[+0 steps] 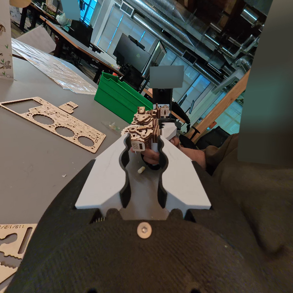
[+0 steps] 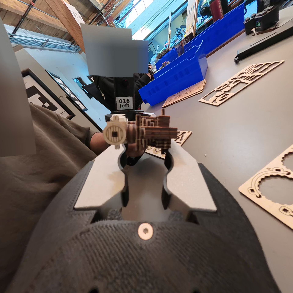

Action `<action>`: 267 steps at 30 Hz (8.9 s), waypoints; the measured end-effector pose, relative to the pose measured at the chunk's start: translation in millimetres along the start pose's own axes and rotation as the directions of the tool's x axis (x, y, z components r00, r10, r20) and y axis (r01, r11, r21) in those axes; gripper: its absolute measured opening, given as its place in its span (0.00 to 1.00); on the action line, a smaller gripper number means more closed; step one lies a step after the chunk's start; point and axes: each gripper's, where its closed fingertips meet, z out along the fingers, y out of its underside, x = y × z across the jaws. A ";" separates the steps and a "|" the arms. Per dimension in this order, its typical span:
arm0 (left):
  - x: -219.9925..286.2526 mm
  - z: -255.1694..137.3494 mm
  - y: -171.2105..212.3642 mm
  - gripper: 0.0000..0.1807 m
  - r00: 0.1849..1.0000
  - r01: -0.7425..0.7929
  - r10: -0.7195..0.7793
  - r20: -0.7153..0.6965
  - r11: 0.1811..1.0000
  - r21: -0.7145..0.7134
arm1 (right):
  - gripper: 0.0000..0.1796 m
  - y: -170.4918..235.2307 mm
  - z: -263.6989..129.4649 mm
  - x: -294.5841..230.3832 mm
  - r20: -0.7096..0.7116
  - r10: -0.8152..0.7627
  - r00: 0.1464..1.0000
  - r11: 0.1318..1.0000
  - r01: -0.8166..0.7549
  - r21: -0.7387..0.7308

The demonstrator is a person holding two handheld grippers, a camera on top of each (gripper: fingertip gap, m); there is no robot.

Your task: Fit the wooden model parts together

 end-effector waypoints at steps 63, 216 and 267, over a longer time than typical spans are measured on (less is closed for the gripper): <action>44.7 -7.5 47.7 0.14 0.796 -0.600 0.553 -0.245 0.774 -0.200 | 0.20 58.1 3.9 -31.8 0.165 -0.612 0.774 0.718 0.631 -0.294; 40.6 -10.1 17.8 0.17 0.933 -0.320 0.299 -0.200 0.944 -0.082 | 0.20 13.0 -1.9 -41.1 0.142 -0.254 0.957 0.958 0.269 -0.099; 29.6 -8.0 17.8 0.17 0.976 -0.142 0.115 -0.186 0.980 -0.139 | 0.20 12.7 -3.0 -28.9 0.145 -0.041 0.989 0.992 0.058 -0.116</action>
